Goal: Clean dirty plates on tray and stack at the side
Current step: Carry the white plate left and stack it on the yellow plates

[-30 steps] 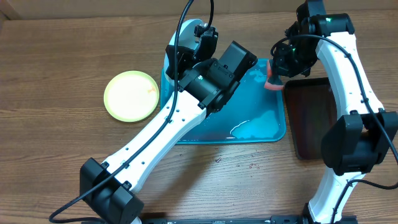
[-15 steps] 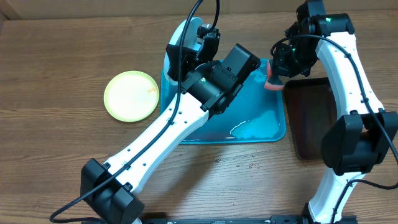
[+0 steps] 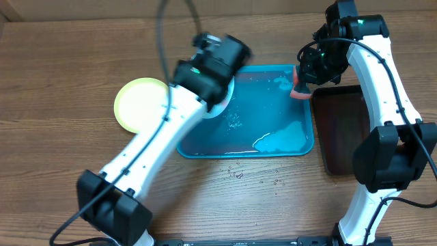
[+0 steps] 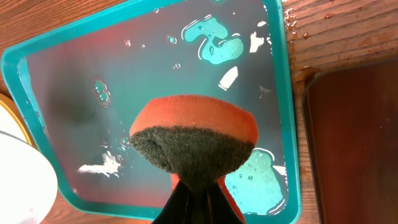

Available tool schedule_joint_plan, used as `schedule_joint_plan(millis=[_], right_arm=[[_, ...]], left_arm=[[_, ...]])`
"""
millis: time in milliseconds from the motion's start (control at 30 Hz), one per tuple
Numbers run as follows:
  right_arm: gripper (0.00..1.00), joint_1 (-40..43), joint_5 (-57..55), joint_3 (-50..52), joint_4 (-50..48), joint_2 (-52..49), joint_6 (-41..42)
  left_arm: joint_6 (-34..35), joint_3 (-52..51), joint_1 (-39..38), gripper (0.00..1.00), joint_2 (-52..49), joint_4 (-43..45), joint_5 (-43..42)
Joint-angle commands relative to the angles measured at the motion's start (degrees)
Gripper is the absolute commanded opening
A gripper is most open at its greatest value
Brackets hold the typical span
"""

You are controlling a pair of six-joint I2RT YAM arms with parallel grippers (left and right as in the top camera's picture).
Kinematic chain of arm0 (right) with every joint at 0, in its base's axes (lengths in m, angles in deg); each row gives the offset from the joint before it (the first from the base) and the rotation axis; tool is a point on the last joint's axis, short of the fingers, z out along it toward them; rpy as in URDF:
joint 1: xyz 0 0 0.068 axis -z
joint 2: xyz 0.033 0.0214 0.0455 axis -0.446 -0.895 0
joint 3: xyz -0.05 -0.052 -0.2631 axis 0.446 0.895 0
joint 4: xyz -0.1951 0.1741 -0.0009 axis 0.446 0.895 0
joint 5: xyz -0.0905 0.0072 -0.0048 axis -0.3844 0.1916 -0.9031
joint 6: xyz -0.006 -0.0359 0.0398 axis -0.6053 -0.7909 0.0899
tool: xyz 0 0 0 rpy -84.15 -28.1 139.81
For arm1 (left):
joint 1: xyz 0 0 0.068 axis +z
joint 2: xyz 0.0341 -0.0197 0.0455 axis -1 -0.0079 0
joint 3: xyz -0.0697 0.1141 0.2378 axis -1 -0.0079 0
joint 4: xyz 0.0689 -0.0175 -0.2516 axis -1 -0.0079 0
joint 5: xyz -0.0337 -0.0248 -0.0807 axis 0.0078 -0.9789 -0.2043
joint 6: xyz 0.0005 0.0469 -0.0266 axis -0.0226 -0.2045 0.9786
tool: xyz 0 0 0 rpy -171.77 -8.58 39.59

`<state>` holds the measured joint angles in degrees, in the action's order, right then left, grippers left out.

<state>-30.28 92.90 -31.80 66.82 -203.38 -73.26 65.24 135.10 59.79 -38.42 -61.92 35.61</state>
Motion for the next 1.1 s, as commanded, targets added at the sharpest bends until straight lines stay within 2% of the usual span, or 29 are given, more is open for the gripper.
schedule_joint_plan(millis=[0,100,167,300,467,600,867,1033,1067], right_arm=[[0.04,-0.1,0.0,-1.5,-0.1,1.3,-0.4],[0.04,-0.1,0.0,-1.5,-0.1,1.3,-0.4],[0.04,-0.1,0.0,-1.5,-0.1,1.3,-0.4],[0.04,-0.1,0.0,-1.5,-0.1,1.3,-0.4],[0.04,-0.1,0.0,-1.5,-0.2,1.3,-0.4],[0.04,-0.1,0.0,-1.5,-0.5,1.3,-0.4],[0.04,-0.1,0.0,-1.5,-0.5,1.3,-0.4],[0.04,-0.1,0.0,-1.5,-0.2,1.3,-0.4],[0.04,-0.1,0.0,-1.5,-0.3,1.3,-0.4]], left_arm=[[1.2,0.4,8.0,0.04,0.3,-0.9,-21.2],[-1.2,0.4,16.2,0.05,0.8,-1.6,-34.3],[-2.9,0.2,21.8,0.05,0.8,-2.5,-40.3],[-6.4,-3.5,33.4,0.04,0.8,-1.9,-45.9],[-7.4,-12.7,44.7,0.04,0.8,6.6,-51.7],[-6.7,-21.4,48.7,0.04,0.8,15.6,-53.2],[-3.5,-32.2,48.9,0.04,0.8,29.1,-49.5],[-1.4,-32.8,48.9,0.05,0.8,29.9,-43.9],[-1.4,-32.8,48.9,0.12,0.8,30.0,-43.8]])
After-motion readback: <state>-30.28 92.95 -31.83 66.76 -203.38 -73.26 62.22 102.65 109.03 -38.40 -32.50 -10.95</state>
